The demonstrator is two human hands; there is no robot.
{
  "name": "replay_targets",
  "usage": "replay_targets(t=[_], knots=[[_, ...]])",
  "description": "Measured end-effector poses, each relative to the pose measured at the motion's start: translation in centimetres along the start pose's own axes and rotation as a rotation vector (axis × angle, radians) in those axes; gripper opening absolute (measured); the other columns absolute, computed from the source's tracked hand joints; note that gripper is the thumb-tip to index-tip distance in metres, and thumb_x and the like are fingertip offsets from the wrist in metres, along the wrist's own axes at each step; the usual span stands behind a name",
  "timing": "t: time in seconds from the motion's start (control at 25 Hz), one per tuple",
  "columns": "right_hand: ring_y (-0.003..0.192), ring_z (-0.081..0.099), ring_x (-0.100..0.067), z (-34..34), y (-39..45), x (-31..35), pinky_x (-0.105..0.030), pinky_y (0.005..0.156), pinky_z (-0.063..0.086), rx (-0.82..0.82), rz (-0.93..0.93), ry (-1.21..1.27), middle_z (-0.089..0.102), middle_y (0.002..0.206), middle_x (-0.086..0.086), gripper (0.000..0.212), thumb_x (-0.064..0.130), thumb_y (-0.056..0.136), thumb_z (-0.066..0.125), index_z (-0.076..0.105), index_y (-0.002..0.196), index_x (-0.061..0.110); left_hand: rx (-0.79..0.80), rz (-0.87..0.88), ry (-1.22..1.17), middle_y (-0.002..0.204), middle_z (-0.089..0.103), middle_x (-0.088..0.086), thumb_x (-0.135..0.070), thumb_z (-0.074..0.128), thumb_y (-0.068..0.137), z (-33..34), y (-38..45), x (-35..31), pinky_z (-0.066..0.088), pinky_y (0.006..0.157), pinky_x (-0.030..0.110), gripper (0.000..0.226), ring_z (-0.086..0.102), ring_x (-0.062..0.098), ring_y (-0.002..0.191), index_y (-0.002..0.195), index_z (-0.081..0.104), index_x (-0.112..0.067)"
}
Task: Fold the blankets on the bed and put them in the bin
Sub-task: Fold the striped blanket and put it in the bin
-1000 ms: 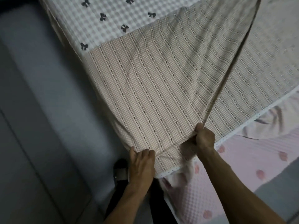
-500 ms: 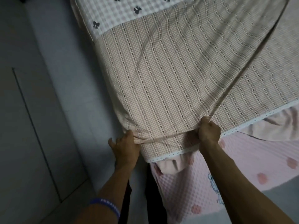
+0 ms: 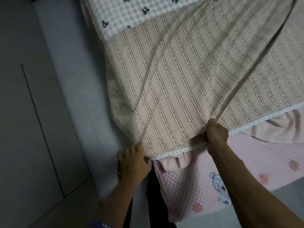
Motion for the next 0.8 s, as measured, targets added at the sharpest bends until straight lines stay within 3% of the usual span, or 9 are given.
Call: replay_targets(t=[0.04,0.12,0.24,0.32,0.44,0.56,0.68,0.8], knots=[[0.08,0.057,-0.024,0.0,0.2,0.0,-0.037,0.076,0.048,-0.001,-0.003,0.001,0.059,0.078,-0.003,0.033,0.036,0.097,0.049,0.062,0.081,0.01,0.032,0.01,0.02,0.086,0.059,0.003,-0.041,0.066,0.059,0.4,0.8,-0.8,0.032,0.081,0.046,0.04,0.057,0.03,0.079,0.091,0.055,-0.02],[0.075,0.056,-0.021,0.0,0.6,-0.5,-0.035,0.072,0.046,0.007,0.011,0.011,0.059,0.077,-0.002,0.033,0.036,0.096,0.05,0.058,0.073,0.013,0.013,0.069,-0.004,0.088,0.061,0.003,-0.036,0.062,0.063,0.4,1.8,-2.0,0.035,0.089,0.051,0.035,0.057,0.029,0.082,0.093,0.057,-0.018],[0.081,0.058,-0.022,-0.1,0.8,-0.8,-0.036,0.077,0.049,0.032,0.02,0.007,0.06,0.085,-0.003,0.027,0.036,0.097,0.05,0.059,0.086,0.012,-0.091,0.27,0.002,0.075,0.061,0.003,-0.028,0.049,0.07,-0.5,1.2,-3.6,0.043,0.089,0.056,0.018,0.058,0.028,0.073,0.078,0.06,-0.016],[0.085,0.057,-0.023,-0.2,0.8,-0.7,-0.037,0.082,0.049,0.051,0.033,0.023,0.06,0.087,-0.002,0.024,0.034,0.096,0.051,0.056,0.083,0.015,-0.117,0.345,0.035,0.068,0.061,0.001,-0.024,0.045,0.073,-0.6,0.5,-4.1,0.044,0.089,0.055,0.016,0.058,0.028,0.069,0.069,0.059,-0.017],[0.08,0.058,-0.022,-0.1,0.9,-1.0,-0.04,0.077,0.051,0.06,0.064,0.044,0.061,0.08,-0.002,0.026,0.033,0.093,0.053,0.057,0.072,0.018,-0.082,0.358,0.083,0.063,0.061,0.001,-0.023,0.038,0.071,-1.0,0.2,-4.5,0.042,0.087,0.052,0.025,0.059,0.027,0.068,0.061,0.06,-0.017],[0.077,0.062,-0.029,-2.1,0.8,-3.5,-0.047,0.076,0.055,0.006,0.133,0.015,0.068,0.086,-0.015,0.025,0.036,0.081,0.055,0.062,0.073,0.013,-0.055,0.391,0.059,0.06,0.06,0.001,-0.021,0.033,0.071,-1.1,-1.1,-5.3,0.044,0.086,0.053,0.031,0.06,0.026,0.065,0.056,0.06,-0.016],[0.08,0.062,-0.029,-3.4,0.2,-6.3,-0.046,0.076,0.053,0.015,0.19,-0.041,0.069,0.091,-0.014,0.027,0.036,0.085,0.054,0.063,0.078,0.011,0.061,0.347,0.064,0.055,0.058,0.001,-0.023,0.032,0.068,-0.2,-2.3,-5.3,0.051,0.075,0.056,0.031,0.06,0.027,0.058,0.051,0.057,-0.017],[0.083,0.064,-0.03,-3.4,0.5,-4.7,-0.043,0.079,0.054,0.03,0.123,-0.209,0.07,0.093,-0.014,0.032,0.036,0.089,0.053,0.067,0.081,0.008,0.147,0.322,0.124,0.063,0.06,0.002,-0.025,0.041,0.067,-0.8,-1.1,-6.0,0.045,0.079,0.051,0.02,0.059,0.028,0.063,0.062,0.059,-0.018]])
Point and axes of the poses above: each hand's wrist, its own y-axis towards the middle knuckle, its own z-axis out of the palm, x = y × z, the point moved 9 cm from there along y, towards the middle knuckle
